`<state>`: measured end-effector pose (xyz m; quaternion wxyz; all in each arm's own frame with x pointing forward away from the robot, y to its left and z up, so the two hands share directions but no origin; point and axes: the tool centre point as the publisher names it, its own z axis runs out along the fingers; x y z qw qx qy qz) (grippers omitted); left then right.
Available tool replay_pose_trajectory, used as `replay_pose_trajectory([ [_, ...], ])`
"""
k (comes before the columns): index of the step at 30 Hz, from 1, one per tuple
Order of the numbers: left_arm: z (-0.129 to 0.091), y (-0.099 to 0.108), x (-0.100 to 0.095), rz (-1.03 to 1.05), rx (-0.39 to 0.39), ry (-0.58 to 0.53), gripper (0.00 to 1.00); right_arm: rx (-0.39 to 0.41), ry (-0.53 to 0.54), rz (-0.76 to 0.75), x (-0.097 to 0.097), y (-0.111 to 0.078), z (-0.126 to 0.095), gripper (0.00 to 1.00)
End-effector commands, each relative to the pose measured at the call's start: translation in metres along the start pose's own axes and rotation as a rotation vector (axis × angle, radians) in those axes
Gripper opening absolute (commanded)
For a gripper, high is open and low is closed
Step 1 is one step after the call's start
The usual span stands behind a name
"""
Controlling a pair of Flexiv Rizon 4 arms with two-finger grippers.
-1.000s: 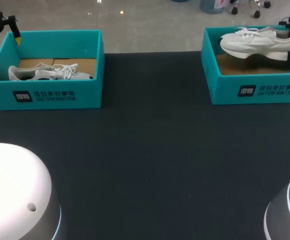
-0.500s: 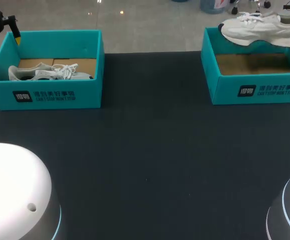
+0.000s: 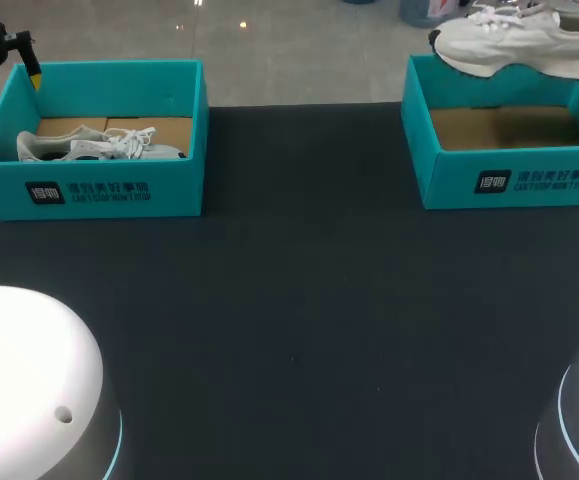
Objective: Take the shoe out of the shoebox, open the shoe tongue, remove and reinsert the insole, then place the shoe into the shoebox
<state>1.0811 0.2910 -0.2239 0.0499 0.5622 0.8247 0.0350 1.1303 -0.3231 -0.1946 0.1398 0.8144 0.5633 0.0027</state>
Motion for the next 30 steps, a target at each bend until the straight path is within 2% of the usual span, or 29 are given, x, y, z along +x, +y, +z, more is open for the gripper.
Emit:
replay_pose_trajectory([
  [1, 0.000, 0.000, 0.000, 0.002, 0.000, 0.001, 1.00, -0.036, 0.005, 0.002, -0.002, -0.004, -0.002, 0.00],
  [14, 0.000, 0.000, 0.000, 0.002, 0.000, 0.001, 1.00, -0.036, 0.005, 0.002, -0.002, -0.004, -0.002, 0.00],
  [16, 0.000, 0.000, 0.000, 0.002, 0.000, 0.001, 1.00, -0.062, 0.005, -0.024, -0.002, -0.013, -0.010, 0.00],
  [24, 0.000, 0.000, 0.000, 0.002, 0.000, 0.001, 1.00, -0.061, 0.005, -0.035, -0.014, -0.048, -0.039, 0.00],
  [30, 0.000, 0.000, 0.000, 0.002, 0.000, 0.001, 1.00, -0.063, -0.045, -0.065, -0.018, -0.079, -0.050, 0.00],
])
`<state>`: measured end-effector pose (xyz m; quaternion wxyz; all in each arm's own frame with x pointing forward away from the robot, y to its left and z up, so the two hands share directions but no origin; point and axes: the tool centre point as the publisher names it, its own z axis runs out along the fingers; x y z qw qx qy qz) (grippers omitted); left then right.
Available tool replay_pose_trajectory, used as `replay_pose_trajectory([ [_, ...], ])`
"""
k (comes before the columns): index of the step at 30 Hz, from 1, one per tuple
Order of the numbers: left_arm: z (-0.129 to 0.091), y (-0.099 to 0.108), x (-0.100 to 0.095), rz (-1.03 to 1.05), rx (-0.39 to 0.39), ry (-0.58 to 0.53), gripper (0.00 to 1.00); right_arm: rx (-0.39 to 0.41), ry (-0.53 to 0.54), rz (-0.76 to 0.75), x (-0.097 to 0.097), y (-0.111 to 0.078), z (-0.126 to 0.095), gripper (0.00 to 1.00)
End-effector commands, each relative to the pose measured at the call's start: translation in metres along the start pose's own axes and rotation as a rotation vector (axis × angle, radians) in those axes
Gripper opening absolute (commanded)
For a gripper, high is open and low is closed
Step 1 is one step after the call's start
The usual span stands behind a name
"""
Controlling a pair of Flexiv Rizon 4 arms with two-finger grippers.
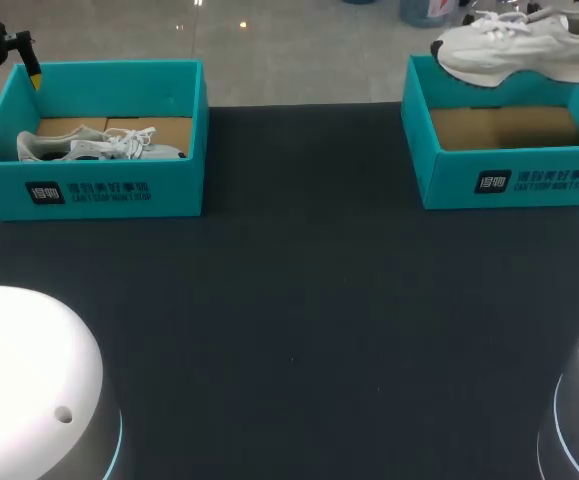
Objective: Take the shoe out of the shoebox, open the shoe tongue, remove and reinsert the insole, then place the shoe into the shoebox
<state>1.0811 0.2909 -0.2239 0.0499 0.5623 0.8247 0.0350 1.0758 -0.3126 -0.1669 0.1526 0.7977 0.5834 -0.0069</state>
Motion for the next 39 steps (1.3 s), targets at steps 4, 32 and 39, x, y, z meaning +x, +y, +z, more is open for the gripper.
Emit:
replay_pose_trajectory([
  [4, 0.000, 0.000, 0.000, 0.001, 0.000, 0.001, 1.00, -0.043, -0.038, -0.025, 0.001, -0.055, -0.019, 0.00],
  [32, 0.000, 0.000, 0.000, 0.001, 0.000, 0.001, 1.00, -0.018, -0.037, -0.164, 0.074, -0.234, -0.082, 0.00],
  [39, 0.000, 0.000, 0.000, 0.001, 0.000, 0.001, 1.00, -0.003, -0.024, -0.210, 0.107, -0.298, -0.090, 0.00],
])
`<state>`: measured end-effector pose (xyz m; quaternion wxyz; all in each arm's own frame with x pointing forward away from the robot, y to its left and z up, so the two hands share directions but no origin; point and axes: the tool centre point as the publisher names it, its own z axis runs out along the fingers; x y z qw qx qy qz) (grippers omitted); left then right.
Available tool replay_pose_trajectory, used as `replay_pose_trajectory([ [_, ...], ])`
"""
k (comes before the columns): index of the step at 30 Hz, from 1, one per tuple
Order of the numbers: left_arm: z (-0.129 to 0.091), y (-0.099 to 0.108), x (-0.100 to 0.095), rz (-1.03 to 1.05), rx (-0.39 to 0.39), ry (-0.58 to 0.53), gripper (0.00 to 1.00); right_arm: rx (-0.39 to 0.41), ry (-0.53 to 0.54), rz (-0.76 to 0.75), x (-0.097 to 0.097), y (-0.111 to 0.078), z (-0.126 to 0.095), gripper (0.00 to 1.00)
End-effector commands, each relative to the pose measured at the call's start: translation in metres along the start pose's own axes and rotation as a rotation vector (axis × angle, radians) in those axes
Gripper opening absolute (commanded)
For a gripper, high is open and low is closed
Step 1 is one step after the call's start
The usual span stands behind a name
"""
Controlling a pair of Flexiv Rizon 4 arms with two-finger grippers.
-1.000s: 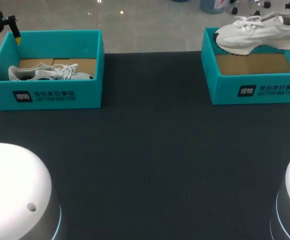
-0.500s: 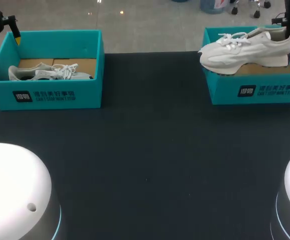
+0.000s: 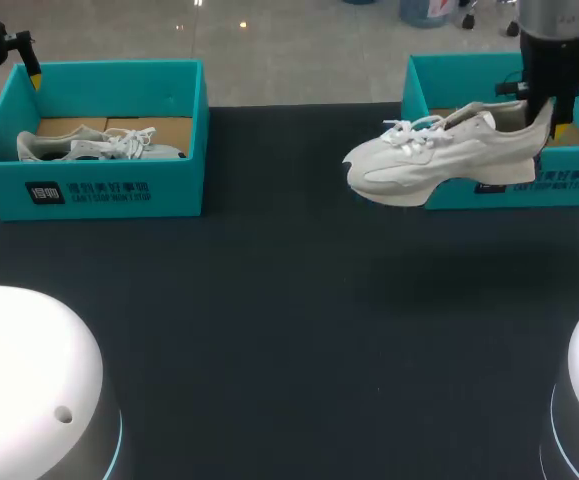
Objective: Take the shoe out of the shoebox, open the shoe tongue, remove and reinsert the insole, then place the shoe into the shoebox
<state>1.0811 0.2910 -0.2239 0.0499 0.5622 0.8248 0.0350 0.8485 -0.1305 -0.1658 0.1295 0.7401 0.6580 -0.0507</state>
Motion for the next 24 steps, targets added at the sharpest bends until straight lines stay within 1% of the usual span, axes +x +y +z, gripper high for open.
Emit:
replay_pose_trajectory([
  [1, 0.000, 0.000, 0.000, 0.002, 0.000, 0.001, 1.00, -0.071, -0.012, -0.011, 0.021, -0.038, -0.003, 0.00],
  [3, 0.000, 0.000, 0.000, 0.002, 0.000, 0.001, 1.00, -0.078, -0.026, -0.019, 0.034, -0.054, -0.003, 0.00],
  [7, 0.000, 0.000, 0.000, 0.002, 0.000, 0.001, 1.00, -0.063, -0.018, -0.030, 0.054, -0.075, -0.002, 0.00],
  [8, 0.000, 0.000, 0.000, 0.002, 0.000, 0.001, 1.00, -0.061, -0.018, -0.042, 0.061, -0.083, -0.003, 0.00],
  [14, 0.000, 0.000, 0.000, 0.002, 0.000, 0.001, 1.00, -0.049, 0.001, -0.078, 0.087, -0.108, -0.007, 0.00],
  [18, 0.000, 0.000, 0.000, 0.002, 0.000, 0.001, 1.00, -0.034, 0.013, -0.095, 0.099, -0.120, -0.009, 0.00],
  [24, 0.000, 0.000, 0.000, 0.002, 0.000, 0.001, 1.00, -0.034, 0.013, -0.095, 0.099, -0.120, -0.009, 0.00],
])
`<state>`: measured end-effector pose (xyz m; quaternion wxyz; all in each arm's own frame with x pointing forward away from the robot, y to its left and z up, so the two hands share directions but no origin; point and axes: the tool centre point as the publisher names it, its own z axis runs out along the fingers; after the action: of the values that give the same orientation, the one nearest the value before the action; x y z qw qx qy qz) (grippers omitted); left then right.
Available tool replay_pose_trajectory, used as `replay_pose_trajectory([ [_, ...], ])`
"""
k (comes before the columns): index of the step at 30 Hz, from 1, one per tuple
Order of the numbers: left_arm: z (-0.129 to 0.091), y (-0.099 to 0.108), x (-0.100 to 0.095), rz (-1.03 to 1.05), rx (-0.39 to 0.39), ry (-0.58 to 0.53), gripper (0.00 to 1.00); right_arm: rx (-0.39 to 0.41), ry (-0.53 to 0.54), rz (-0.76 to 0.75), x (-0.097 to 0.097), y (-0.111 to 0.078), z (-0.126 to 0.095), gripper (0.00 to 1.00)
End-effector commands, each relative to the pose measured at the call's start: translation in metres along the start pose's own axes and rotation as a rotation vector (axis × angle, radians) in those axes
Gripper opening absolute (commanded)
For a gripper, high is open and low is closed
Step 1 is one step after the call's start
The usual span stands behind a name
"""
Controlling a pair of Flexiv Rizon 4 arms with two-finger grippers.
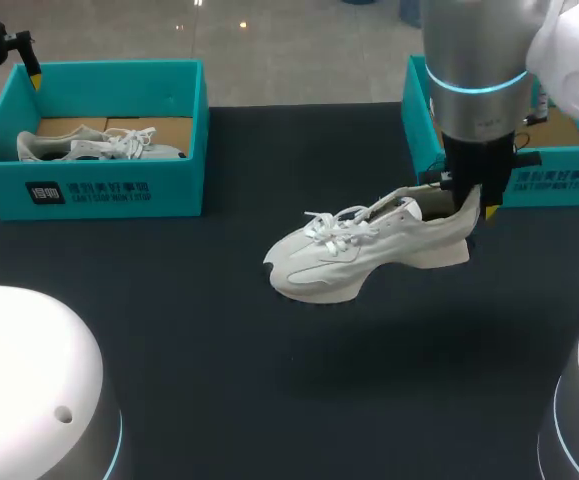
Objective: Take the shoe out of the shoebox, open the shoe tongue, remove and reinsert the insole, then place the shoe into the shoebox
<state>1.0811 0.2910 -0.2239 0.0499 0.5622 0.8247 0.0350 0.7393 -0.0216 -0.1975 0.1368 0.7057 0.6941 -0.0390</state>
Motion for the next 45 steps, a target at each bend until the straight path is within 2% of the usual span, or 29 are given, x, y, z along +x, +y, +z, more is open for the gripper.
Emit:
replay_pose_trajectory([
  [1, 0.000, 0.000, 0.000, 0.002, 0.000, 0.001, 1.00, 0.005, 0.000, 0.000, 0.001, 0.002, -0.001, 0.00],
  [15, 0.000, 0.000, 0.000, 0.002, 0.000, 0.001, 1.00, 0.005, 0.000, 0.000, 0.001, 0.002, -0.001, 0.00],
  [23, 0.000, 0.000, 0.000, 0.002, 0.000, 0.001, 1.00, 0.037, -0.017, -0.017, 0.049, -0.006, 0.030, 0.00],
  [31, 0.000, 0.000, 0.000, 0.002, 0.000, 0.001, 1.00, 0.073, 0.024, -0.049, 0.089, -0.015, 0.064, 0.00],
  [39, 0.000, 0.000, 0.000, 0.002, 0.000, 0.001, 1.00, 0.086, 0.036, -0.037, 0.113, -0.019, 0.099, 0.00],
  [45, 0.000, 0.000, 0.000, 0.002, 0.000, 0.001, 1.00, 0.056, 0.035, -0.030, 0.124, -0.019, 0.125, 0.00],
])
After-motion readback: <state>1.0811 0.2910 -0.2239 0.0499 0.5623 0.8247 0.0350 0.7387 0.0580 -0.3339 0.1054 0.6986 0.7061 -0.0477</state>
